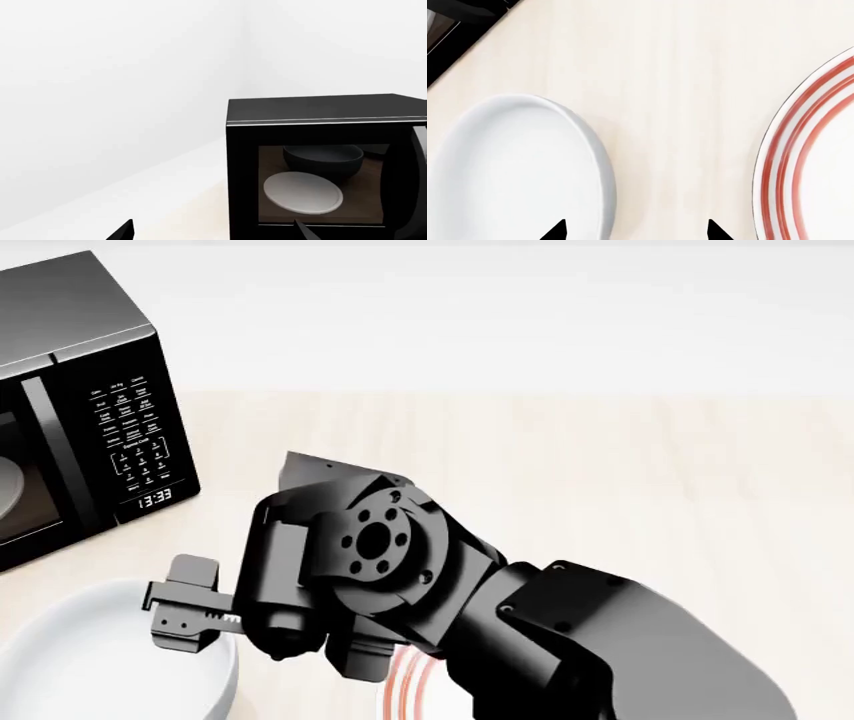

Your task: Put the white bowl to the right of the plate.

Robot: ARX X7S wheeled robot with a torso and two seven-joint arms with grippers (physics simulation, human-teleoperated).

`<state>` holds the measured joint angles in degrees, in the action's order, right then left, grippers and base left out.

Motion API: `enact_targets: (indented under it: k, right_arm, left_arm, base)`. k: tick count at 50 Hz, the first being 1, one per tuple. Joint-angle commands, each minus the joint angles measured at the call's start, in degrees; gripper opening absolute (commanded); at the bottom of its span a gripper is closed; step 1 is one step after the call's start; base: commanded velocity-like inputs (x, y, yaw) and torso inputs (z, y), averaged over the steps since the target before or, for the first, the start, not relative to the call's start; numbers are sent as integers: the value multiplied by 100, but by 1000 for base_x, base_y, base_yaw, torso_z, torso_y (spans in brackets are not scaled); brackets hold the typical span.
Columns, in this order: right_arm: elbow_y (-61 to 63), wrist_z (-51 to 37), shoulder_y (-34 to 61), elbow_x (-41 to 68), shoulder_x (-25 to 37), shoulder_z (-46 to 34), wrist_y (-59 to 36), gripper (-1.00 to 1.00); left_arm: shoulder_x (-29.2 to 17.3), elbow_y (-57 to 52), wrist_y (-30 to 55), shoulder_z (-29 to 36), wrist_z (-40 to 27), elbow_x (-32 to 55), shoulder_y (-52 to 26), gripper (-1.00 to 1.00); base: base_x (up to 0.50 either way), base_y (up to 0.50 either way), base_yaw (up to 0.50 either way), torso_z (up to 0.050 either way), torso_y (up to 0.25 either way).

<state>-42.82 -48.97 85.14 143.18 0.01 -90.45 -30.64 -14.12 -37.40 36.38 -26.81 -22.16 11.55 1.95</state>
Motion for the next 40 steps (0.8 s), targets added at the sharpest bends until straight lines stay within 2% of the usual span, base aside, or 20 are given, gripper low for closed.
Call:
enact_targets:
  k: [1, 40]
  right_arm:
    - [13, 177, -90, 60, -1, -127, -77, 100]
    - [-375, 1657, -474, -479, -1, -157, -265, 100]
  left_arm:
    - [-15, -32, -1, 7, -13, 33, 24, 100]
    - [-14, 67, -283, 31, -27, 98, 168, 100]
  base:
    - [0, 0, 0, 0, 0]
    - [0, 0, 0, 0, 0]
